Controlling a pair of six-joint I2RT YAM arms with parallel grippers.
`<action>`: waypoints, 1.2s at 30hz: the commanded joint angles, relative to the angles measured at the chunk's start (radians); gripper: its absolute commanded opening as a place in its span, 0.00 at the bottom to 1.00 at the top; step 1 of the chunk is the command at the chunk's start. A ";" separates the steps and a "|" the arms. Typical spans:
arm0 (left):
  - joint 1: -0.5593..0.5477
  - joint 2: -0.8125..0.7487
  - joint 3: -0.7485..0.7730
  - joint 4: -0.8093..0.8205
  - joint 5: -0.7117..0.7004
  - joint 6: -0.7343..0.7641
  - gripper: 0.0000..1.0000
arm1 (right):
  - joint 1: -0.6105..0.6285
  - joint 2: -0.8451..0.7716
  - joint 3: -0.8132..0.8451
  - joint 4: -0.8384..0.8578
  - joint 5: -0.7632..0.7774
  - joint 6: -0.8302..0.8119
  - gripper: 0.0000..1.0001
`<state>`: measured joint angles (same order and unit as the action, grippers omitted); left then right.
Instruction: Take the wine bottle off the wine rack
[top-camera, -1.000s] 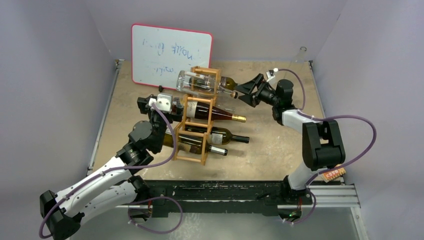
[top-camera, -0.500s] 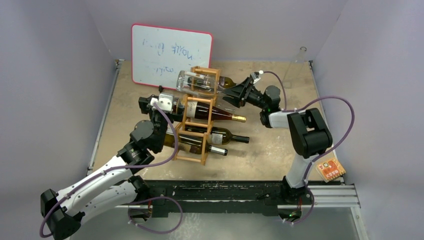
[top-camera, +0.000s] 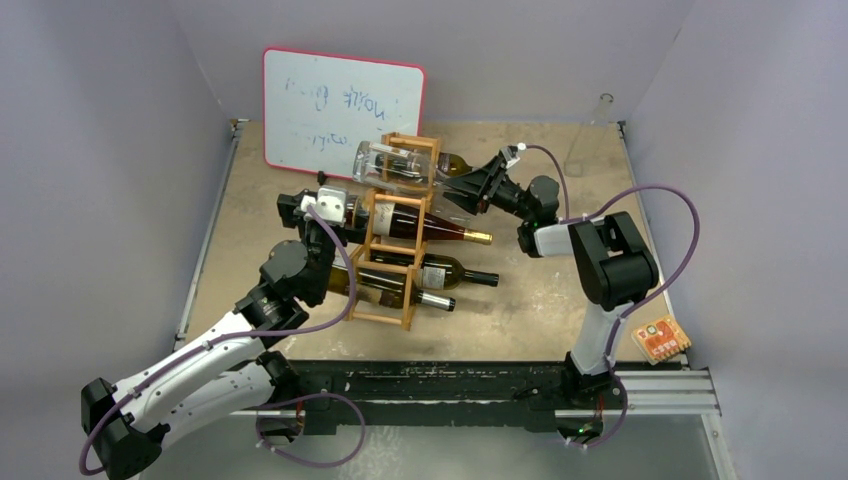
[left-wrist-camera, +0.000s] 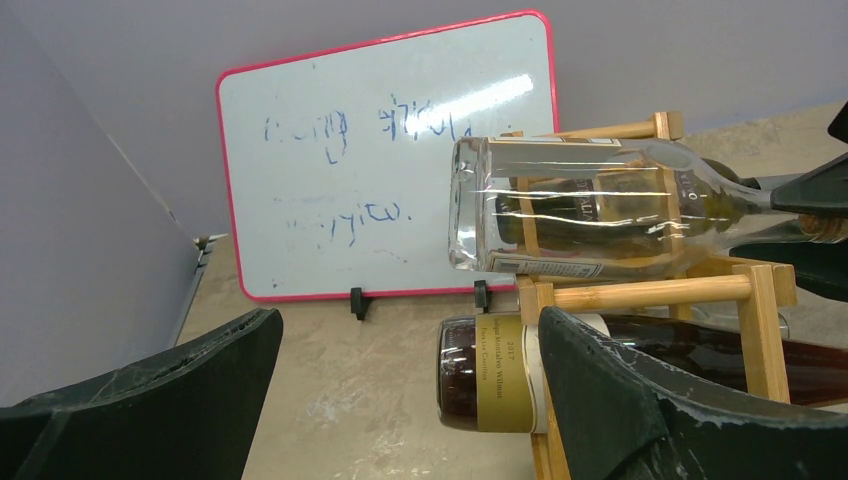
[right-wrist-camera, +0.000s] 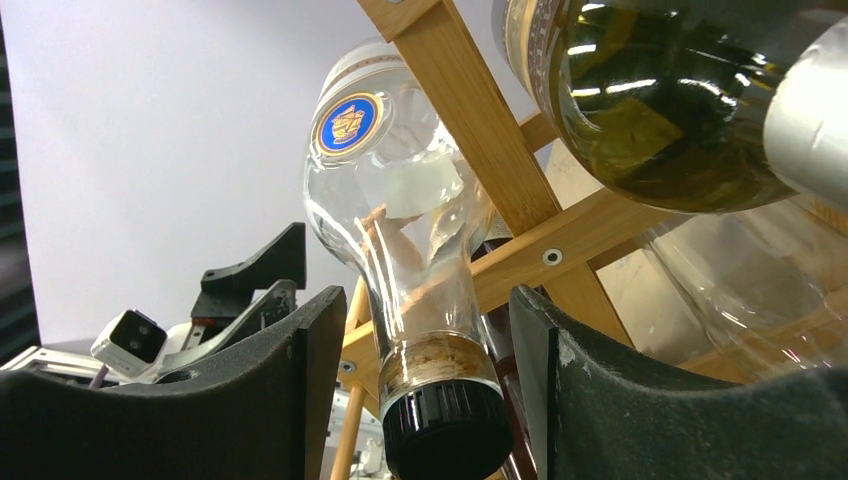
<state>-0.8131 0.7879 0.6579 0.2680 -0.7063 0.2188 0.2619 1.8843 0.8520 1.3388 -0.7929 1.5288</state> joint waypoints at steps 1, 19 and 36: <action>-0.004 -0.004 0.010 0.037 0.004 -0.009 1.00 | 0.005 -0.046 0.027 0.018 0.022 -0.013 0.62; -0.004 -0.001 0.009 0.035 -0.001 -0.008 1.00 | 0.007 -0.104 0.045 -0.054 0.049 -0.046 0.30; -0.003 0.022 0.090 -0.079 0.170 -0.029 1.00 | 0.006 -0.168 0.090 -0.140 -0.023 -0.085 0.00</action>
<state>-0.8131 0.7914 0.6655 0.2272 -0.6025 0.2165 0.2638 1.8027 0.8803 1.2015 -0.7830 1.4834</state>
